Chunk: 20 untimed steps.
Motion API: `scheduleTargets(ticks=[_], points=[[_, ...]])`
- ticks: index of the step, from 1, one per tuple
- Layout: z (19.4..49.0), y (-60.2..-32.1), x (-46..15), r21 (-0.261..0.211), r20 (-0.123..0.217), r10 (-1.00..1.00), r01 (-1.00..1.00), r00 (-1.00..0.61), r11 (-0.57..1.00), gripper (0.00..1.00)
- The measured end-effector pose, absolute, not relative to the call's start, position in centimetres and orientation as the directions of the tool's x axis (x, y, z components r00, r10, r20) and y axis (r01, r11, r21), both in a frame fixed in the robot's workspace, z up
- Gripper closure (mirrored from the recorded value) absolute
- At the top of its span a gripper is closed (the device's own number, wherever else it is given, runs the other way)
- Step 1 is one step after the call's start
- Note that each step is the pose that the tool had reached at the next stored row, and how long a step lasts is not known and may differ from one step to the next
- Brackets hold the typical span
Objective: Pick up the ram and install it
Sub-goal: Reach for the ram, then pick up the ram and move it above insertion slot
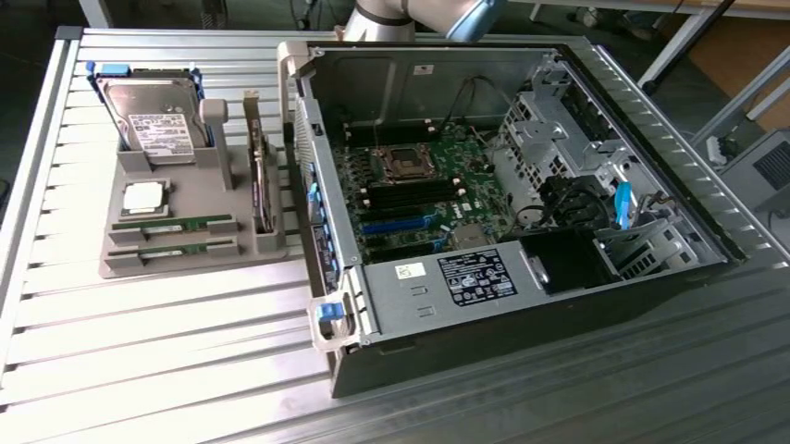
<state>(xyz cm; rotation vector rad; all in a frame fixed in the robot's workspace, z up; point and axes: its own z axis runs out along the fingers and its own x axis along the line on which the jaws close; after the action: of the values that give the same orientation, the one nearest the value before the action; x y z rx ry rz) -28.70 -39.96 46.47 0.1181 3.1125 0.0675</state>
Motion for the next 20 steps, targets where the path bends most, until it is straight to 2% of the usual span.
scheduleTargets(ticks=[9, 20], points=[[46.4, -40.0, -32.7, 0.044, -0.024, 0.076, 0.075, -0.997, 0.996, 0.91], [46.4, -40.0, -32.9, 0.044, -0.025, 0.075, 0.074, -0.997, 0.996, 0.91]])
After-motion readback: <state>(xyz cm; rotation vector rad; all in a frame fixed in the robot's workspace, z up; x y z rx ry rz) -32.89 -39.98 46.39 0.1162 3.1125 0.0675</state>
